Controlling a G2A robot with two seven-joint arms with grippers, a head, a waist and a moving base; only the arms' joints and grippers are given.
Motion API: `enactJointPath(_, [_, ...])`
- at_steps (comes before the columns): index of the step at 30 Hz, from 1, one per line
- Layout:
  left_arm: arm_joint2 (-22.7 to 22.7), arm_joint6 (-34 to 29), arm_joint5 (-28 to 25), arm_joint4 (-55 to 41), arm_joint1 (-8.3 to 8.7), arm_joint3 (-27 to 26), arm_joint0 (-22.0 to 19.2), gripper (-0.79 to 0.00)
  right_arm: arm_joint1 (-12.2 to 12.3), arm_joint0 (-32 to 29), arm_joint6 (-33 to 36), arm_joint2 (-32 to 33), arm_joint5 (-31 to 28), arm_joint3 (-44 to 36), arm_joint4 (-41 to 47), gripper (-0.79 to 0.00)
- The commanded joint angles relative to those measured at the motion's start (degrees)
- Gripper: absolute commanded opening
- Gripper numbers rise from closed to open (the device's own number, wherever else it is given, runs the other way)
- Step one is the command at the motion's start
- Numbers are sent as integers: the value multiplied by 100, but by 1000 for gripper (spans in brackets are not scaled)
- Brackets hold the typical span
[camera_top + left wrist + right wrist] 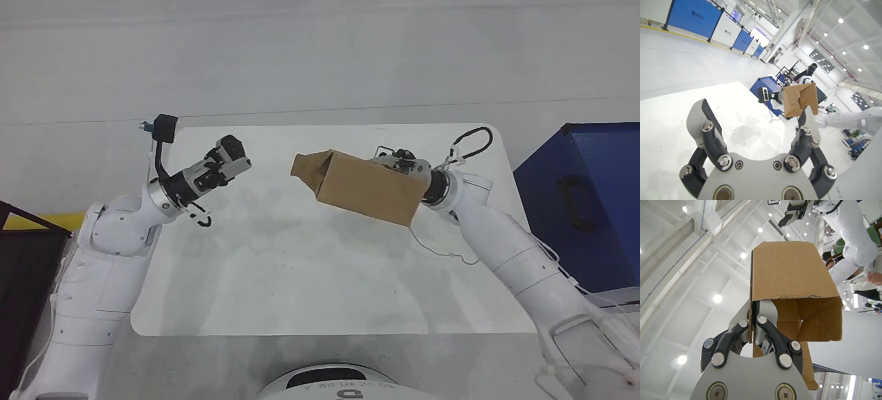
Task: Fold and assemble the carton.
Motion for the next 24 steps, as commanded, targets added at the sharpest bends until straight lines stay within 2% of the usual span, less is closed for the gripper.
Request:
enactJointPath(1, [-13, -33, 33, -84, 3, 92, -93, 0, 11, 153, -245, -188, 257, -7, 426, -785])
enactJointPath(8, [382, -241, -3, -32, -42, 228, -482, 0, 120, 612, -722, -899, 737, -214, 1501, -785])
enactJointPath(24, [382, -241, -3, -32, -42, 228, -482, 0, 120, 612, -722, -899, 737, -214, 1501, -785])
